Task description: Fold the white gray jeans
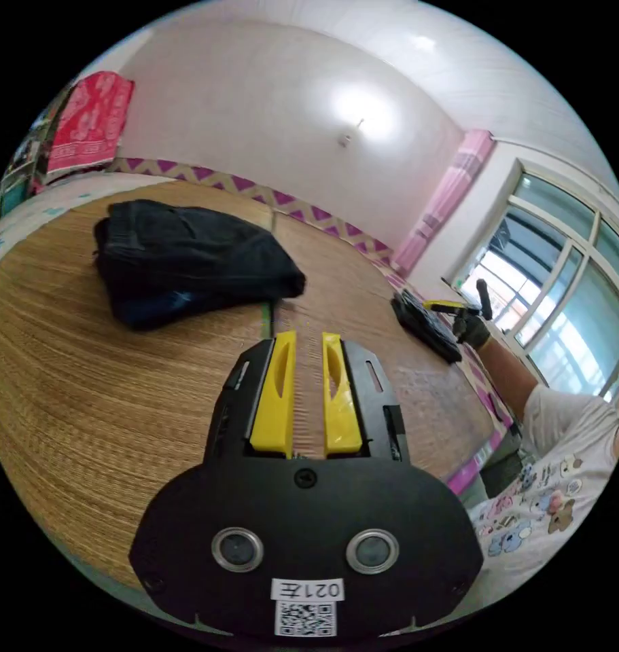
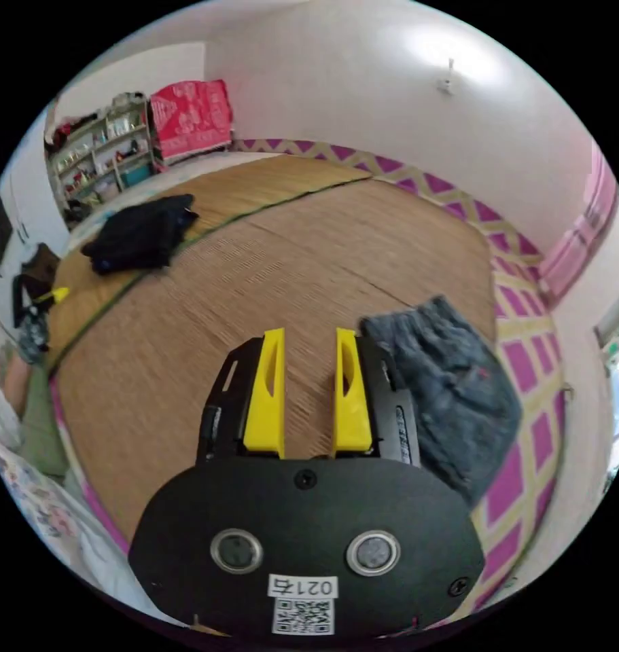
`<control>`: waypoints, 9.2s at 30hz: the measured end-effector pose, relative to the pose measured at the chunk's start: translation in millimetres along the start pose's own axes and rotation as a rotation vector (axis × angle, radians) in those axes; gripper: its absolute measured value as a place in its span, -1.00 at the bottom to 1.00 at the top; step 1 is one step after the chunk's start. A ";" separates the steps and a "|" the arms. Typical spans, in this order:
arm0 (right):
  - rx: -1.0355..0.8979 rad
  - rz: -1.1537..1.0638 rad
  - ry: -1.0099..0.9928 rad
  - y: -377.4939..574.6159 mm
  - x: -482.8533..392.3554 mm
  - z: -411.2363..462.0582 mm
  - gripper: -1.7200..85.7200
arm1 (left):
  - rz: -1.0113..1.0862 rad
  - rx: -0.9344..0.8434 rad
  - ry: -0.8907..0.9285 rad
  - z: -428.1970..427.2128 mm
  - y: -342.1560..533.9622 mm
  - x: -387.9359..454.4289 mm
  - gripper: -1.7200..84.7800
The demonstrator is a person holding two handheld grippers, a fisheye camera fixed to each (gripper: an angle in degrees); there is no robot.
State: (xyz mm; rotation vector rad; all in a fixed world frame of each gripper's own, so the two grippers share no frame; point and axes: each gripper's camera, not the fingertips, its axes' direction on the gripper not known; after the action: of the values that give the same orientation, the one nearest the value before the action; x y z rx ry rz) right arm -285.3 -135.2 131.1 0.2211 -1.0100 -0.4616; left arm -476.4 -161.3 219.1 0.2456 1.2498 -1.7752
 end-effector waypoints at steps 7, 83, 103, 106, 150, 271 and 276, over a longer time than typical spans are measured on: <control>-0.089 -0.168 0.209 13.9 -17.7 45.4 -0.63 | 0.045 -0.087 0.103 58.7 40.9 79.9 -0.85; 0.332 1.297 -0.444 472.7 414.9 -300.2 -0.84 | -0.091 -0.194 0.315 218.4 259.5 270.7 -0.98; 0.142 0.386 0.009 315.8 256.1 -299.5 -0.71 | 0.631 -0.424 0.112 447.2 260.9 517.4 -0.67; 0.079 0.352 -0.023 291.6 236.5 -262.1 -0.70 | 0.649 -0.486 0.095 474.4 268.1 529.8 -0.65; -0.049 -0.083 0.080 181.8 208.4 -215.5 -0.70 | 0.417 -0.238 -0.297 245.3 30.8 63.9 -0.81; 0.334 1.266 -0.471 617.7 263.5 -446.9 -0.72 | -0.667 0.185 0.004 -262.6 220.7 -25.2 -0.69; 0.351 1.293 -0.539 623.1 269.9 -439.8 -0.72 | -0.733 0.185 0.023 -265.7 220.4 -37.1 -0.66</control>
State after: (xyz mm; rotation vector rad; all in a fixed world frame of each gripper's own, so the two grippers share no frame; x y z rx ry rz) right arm 378.0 273.7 348.4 -0.2818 -1.5230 0.8859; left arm -373.0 65.3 -22.8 -0.1121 1.2825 -2.5205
